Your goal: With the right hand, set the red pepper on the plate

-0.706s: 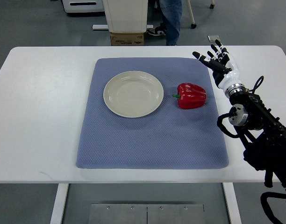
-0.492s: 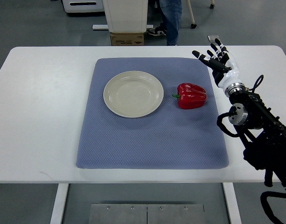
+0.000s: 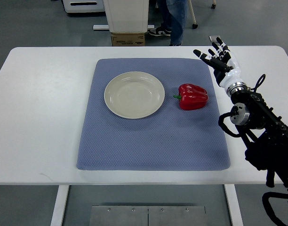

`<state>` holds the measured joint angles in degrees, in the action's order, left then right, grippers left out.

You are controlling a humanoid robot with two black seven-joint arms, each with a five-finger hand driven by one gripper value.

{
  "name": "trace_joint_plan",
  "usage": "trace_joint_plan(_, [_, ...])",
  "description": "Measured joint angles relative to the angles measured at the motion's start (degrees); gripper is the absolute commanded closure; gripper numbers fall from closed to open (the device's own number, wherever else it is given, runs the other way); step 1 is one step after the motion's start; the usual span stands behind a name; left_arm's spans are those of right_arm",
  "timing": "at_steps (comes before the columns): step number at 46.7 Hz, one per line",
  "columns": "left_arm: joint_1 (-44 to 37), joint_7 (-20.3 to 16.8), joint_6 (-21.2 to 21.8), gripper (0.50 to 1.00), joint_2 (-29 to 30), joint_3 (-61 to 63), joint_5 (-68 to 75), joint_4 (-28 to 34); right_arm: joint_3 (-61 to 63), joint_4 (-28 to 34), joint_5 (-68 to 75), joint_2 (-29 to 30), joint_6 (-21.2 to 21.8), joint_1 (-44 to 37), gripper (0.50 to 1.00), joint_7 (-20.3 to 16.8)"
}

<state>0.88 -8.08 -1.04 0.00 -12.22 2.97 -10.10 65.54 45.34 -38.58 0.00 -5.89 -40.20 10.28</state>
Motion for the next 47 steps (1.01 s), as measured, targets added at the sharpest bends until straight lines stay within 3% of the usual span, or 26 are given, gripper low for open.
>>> trace_joint_plan(47, [0.0, 0.0, 0.0, 0.5, 0.0, 0.0, 0.0, 0.0, 0.0, 0.0, 0.1, 0.0, 0.0, -1.4, 0.5, 0.1])
